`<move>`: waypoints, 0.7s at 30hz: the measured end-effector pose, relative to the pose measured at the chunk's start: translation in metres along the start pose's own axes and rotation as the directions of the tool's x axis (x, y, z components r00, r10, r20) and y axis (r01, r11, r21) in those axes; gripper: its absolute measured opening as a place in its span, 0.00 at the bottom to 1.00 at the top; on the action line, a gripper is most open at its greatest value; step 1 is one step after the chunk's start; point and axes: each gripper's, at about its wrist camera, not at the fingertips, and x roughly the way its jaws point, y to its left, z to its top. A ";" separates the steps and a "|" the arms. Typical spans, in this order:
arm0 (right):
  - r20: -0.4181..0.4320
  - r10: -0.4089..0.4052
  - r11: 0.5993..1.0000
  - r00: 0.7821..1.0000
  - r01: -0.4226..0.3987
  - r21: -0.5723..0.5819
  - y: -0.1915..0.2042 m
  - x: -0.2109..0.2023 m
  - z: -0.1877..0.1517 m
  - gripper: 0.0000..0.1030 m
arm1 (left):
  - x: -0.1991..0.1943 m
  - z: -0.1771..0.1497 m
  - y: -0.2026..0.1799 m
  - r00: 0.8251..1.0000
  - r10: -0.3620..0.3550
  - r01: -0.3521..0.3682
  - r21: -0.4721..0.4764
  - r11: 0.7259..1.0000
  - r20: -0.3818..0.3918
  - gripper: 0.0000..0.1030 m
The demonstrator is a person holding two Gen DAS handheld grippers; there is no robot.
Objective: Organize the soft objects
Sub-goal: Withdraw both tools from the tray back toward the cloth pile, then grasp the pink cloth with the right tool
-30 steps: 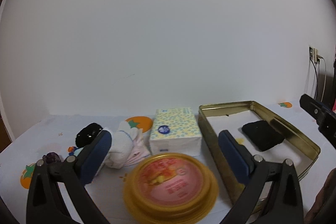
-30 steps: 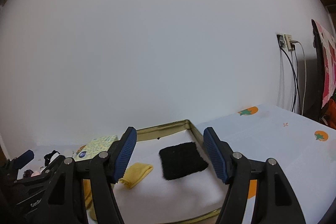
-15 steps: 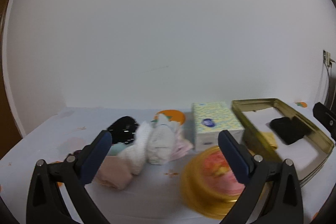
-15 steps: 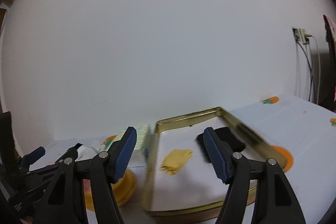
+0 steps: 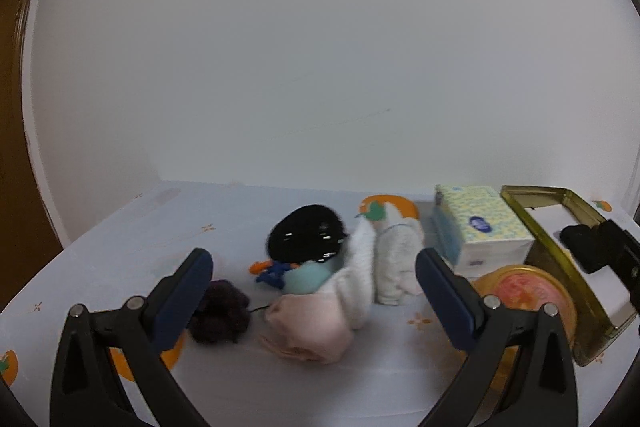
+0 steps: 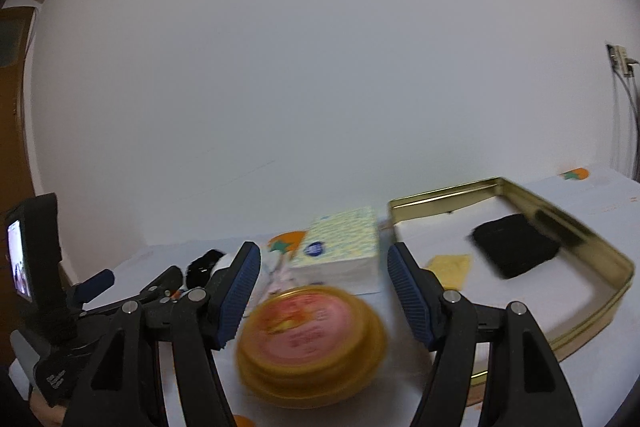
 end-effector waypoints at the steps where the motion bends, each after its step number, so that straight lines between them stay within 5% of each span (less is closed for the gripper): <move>1: -0.005 0.010 1.000 1.000 -0.010 -0.004 0.005 0.003 -0.001 0.66 | 0.002 0.000 0.004 1.000 0.003 -0.003 -0.003 1.000 -0.006 1.00; 13: -0.111 0.113 0.989 0.987 -0.123 -0.083 0.061 0.035 -0.013 0.66 | 0.036 0.003 0.088 0.982 0.140 -0.145 -0.032 0.989 -0.125 1.00; 21: -0.279 0.192 0.968 0.941 -0.228 -0.104 0.099 0.075 -0.026 0.66 | 0.049 0.001 0.139 0.957 0.223 -0.241 -0.080 0.967 -0.186 1.00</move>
